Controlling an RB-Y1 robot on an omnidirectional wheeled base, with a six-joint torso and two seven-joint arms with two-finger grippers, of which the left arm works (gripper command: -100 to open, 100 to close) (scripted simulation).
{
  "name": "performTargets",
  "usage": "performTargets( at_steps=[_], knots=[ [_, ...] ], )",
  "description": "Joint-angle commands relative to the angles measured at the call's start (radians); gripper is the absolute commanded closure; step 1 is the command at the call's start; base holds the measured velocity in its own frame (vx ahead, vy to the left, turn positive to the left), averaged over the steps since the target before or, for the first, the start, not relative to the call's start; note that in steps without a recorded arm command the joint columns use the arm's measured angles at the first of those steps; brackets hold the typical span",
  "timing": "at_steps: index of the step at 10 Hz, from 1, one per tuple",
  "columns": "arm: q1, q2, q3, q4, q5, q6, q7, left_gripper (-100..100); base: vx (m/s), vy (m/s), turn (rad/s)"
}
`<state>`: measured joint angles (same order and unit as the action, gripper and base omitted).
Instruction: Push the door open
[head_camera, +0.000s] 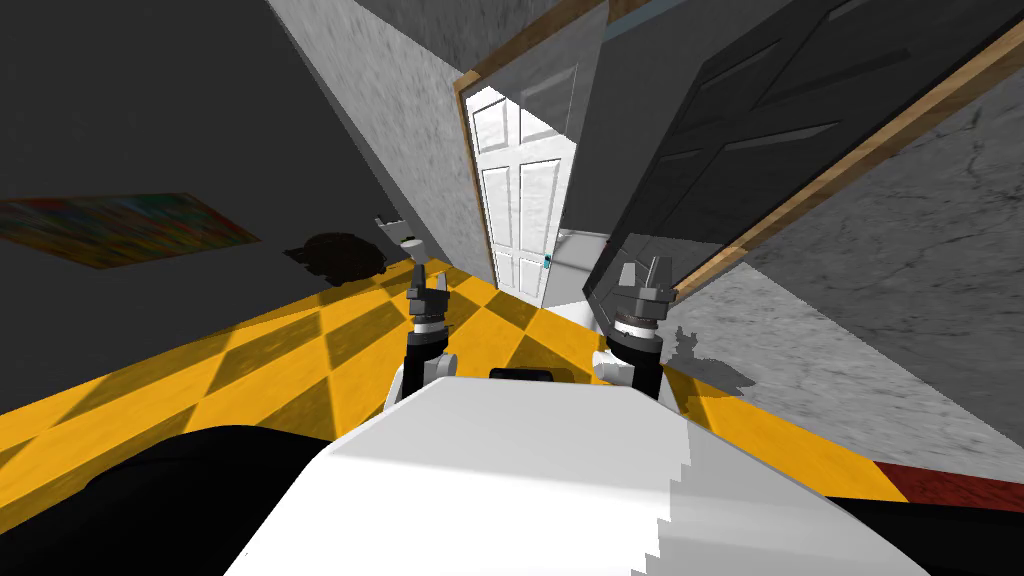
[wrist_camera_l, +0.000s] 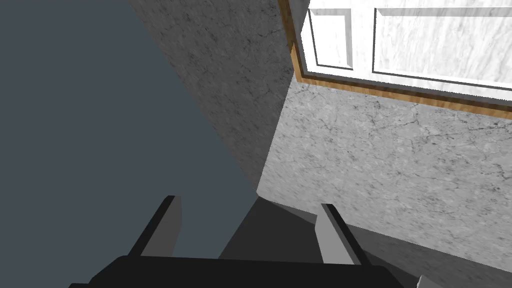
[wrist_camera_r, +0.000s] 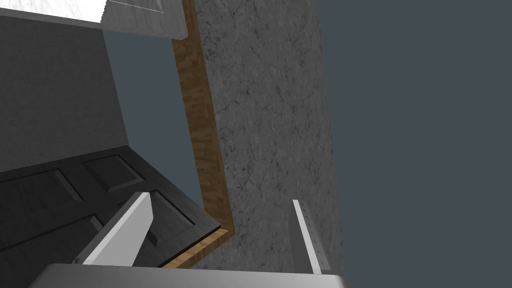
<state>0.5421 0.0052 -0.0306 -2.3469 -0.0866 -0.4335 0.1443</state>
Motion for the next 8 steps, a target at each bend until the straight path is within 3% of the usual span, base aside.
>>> performTargets(
  at_steps=[1,3,7,8],
  knots=[
    [-0.014,0.007,0.001,0.033,-0.003,-0.007,0.0,-100,0.053,0.001,0.101],
    [-0.014,0.007,0.001,0.033,-0.003,-0.007,0.0,-100,0.014,-0.026,-0.086],
    [-0.063,0.028,0.004,0.149,-0.012,-0.033,-0.001,-100,0.101,-0.015,-0.045],
    [-0.063,0.028,0.004,0.149,-0.012,-0.033,-0.001,-100,0.069,-0.014,-0.019]
  ],
)
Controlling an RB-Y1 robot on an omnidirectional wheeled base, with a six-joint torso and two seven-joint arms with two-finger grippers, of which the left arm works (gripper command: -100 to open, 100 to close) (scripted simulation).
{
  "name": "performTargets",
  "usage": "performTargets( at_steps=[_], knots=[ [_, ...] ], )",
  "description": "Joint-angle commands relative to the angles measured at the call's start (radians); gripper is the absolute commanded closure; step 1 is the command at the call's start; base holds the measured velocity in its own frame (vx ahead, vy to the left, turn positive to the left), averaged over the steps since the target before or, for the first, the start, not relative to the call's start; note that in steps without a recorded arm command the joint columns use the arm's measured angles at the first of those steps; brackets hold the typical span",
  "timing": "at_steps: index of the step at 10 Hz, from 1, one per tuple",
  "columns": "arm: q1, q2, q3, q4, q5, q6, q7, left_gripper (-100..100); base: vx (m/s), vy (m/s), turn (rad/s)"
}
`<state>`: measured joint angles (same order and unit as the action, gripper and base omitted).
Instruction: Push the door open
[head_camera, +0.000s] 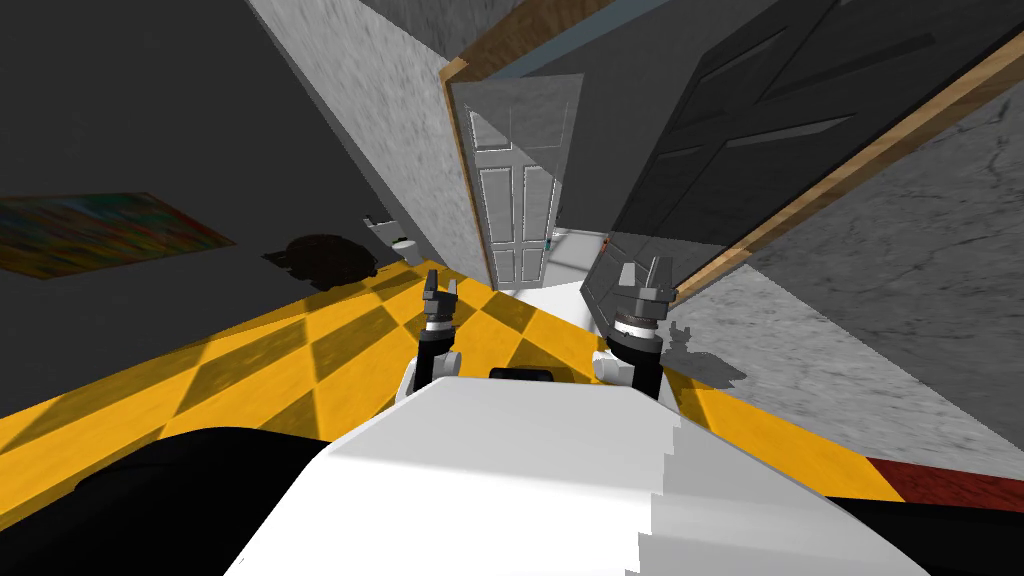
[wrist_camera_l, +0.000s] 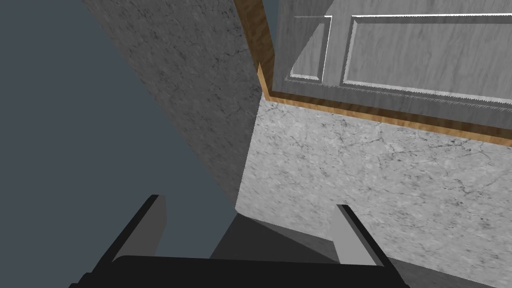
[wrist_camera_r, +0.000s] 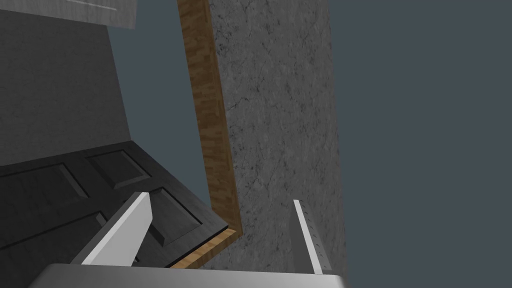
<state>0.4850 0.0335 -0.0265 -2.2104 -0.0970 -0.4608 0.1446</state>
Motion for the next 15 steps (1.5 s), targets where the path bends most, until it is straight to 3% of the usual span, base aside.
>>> performTargets(
  at_steps=[1,6,14,15],
  knots=[
    [-0.015,0.003,0.0,0.033,-0.003,-0.01,-0.002,-100,0.044,-0.014,-0.013],
    [-0.068,0.019,0.003,0.158,-0.013,-0.037,-0.003,-100,0.075,-0.022,-0.042],
    [-0.174,0.038,0.009,0.399,-0.032,-0.092,-0.005,-100,0.098,-0.019,-0.053],
    [-0.174,0.038,0.009,0.407,-0.032,-0.092,-0.005,-100,0.064,-0.016,-0.017]
  ],
)
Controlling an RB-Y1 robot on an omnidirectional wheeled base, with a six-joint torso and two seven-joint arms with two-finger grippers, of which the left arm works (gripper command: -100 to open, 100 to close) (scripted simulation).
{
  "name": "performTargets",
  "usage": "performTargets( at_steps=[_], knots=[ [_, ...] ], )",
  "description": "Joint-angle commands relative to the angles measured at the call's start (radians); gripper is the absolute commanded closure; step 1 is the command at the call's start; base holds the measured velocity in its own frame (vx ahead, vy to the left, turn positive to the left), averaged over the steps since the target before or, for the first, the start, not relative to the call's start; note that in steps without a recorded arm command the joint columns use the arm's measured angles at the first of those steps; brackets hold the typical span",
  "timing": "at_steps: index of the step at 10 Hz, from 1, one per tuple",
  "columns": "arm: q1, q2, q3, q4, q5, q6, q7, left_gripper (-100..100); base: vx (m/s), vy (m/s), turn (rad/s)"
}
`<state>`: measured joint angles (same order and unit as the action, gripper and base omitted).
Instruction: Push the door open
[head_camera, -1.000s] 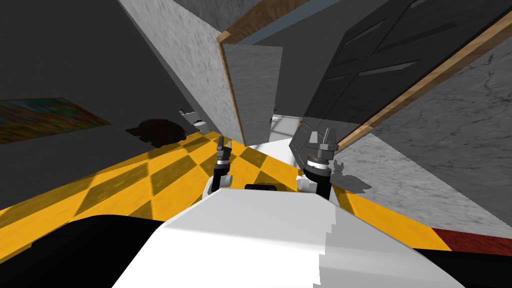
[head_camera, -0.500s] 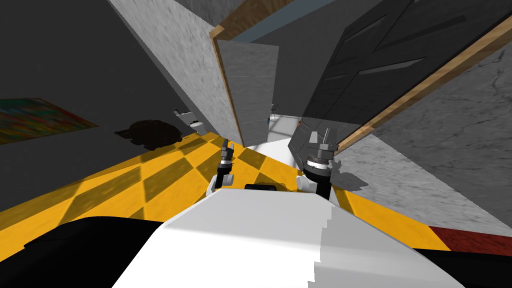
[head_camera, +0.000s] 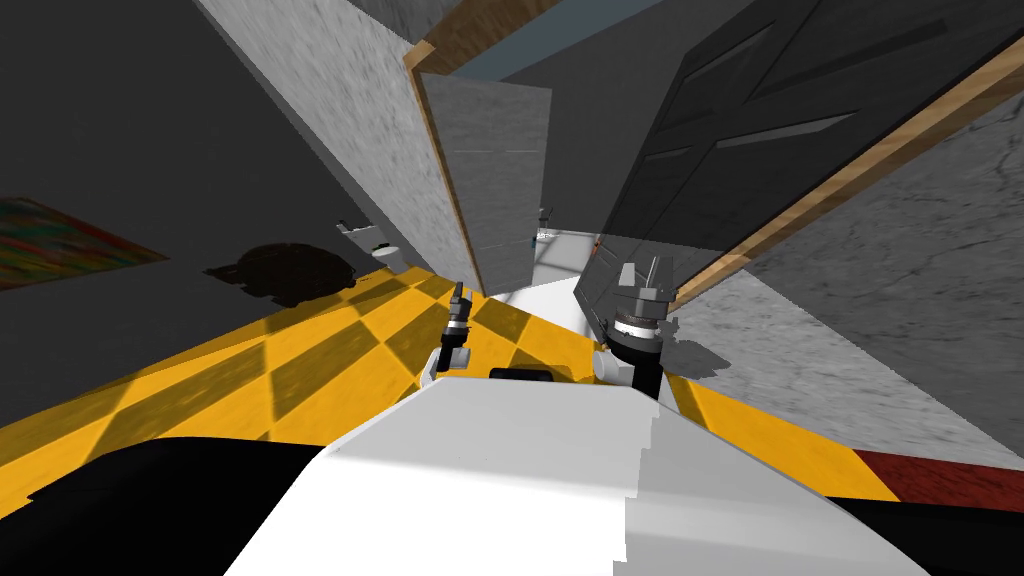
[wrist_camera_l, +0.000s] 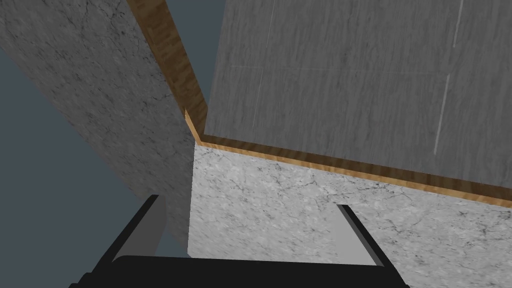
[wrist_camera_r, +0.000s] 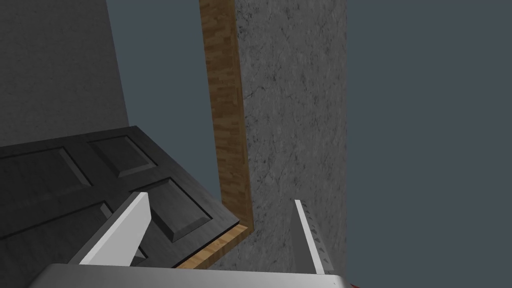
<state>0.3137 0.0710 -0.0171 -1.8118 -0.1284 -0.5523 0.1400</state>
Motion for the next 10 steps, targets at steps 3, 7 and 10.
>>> performTargets(
  at_steps=[3,7,10],
  knots=[
    [-0.047,0.005,0.003,0.11,-0.009,-0.023,-0.001,-100,0.074,-0.024,-0.053],
    [-0.108,0.007,0.006,0.25,-0.02,-0.054,-0.002,-100,0.107,-0.017,-0.064],
    [-0.139,0.007,0.008,0.325,-0.025,-0.07,-0.003,-100,0.077,-0.02,-0.035]
  ],
)
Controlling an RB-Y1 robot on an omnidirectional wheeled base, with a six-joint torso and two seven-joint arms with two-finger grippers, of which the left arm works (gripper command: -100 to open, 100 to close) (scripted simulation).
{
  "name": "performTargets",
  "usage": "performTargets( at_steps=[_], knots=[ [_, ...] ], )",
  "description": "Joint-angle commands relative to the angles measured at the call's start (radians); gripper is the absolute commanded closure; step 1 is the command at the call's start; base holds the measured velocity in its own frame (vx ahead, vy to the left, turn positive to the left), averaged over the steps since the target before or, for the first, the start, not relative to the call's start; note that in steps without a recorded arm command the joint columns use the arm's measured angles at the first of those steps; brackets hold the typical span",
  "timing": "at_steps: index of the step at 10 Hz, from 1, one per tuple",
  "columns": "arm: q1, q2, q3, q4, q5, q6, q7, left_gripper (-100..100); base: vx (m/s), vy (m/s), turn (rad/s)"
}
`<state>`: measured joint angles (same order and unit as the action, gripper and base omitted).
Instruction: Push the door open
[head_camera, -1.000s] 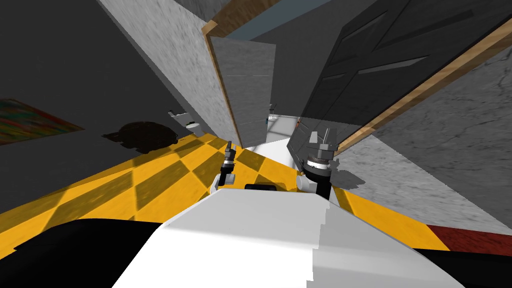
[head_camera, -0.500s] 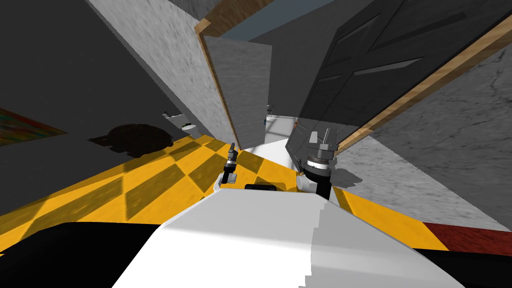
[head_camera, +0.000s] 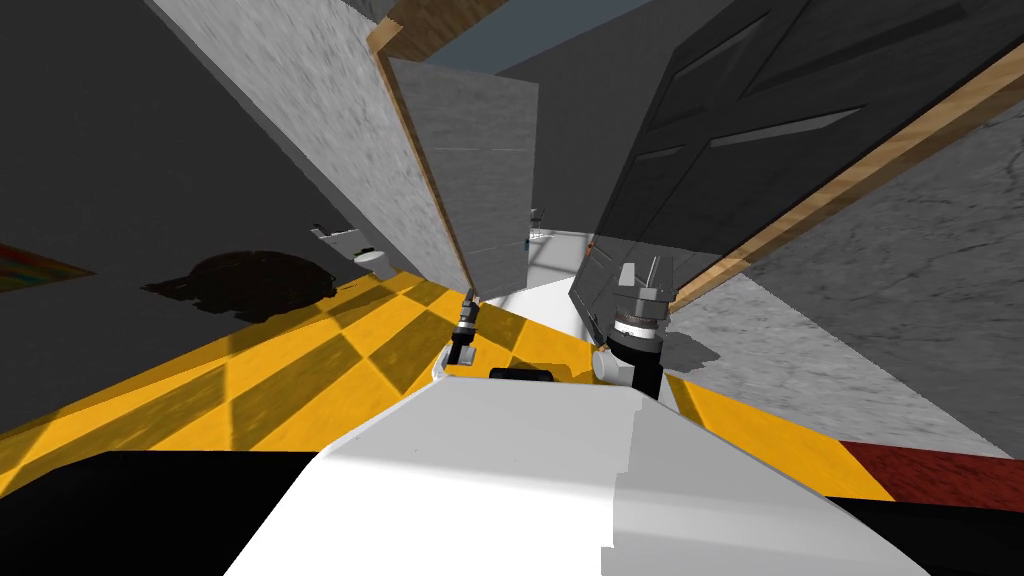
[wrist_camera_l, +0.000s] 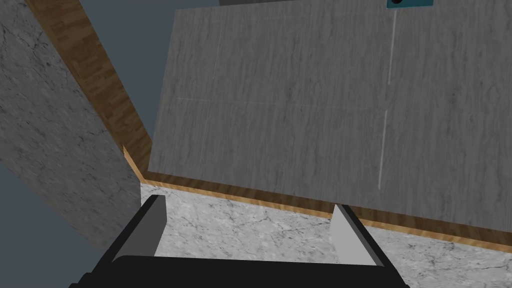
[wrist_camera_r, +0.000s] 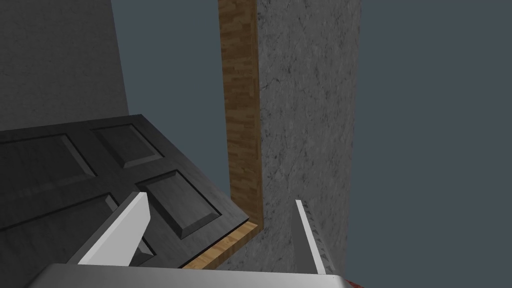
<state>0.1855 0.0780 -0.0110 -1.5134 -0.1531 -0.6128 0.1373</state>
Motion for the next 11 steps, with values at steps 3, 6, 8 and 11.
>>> performTargets(
  at_steps=[3,6,8,11],
  knots=[
    [-0.026,0.0,0.003,0.065,-0.004,-0.018,-0.001,-100,0.045,-0.011,-0.028],
    [-0.072,-0.003,0.006,0.162,-0.012,-0.042,-0.002,-100,0.075,-0.011,-0.058],
    [-0.088,-0.004,0.006,0.209,-0.015,-0.05,-0.002,-100,0.072,-0.011,-0.032],
    [-0.118,-0.007,0.008,0.282,-0.021,-0.065,-0.002,-100,0.07,-0.009,-0.037]
  ],
)
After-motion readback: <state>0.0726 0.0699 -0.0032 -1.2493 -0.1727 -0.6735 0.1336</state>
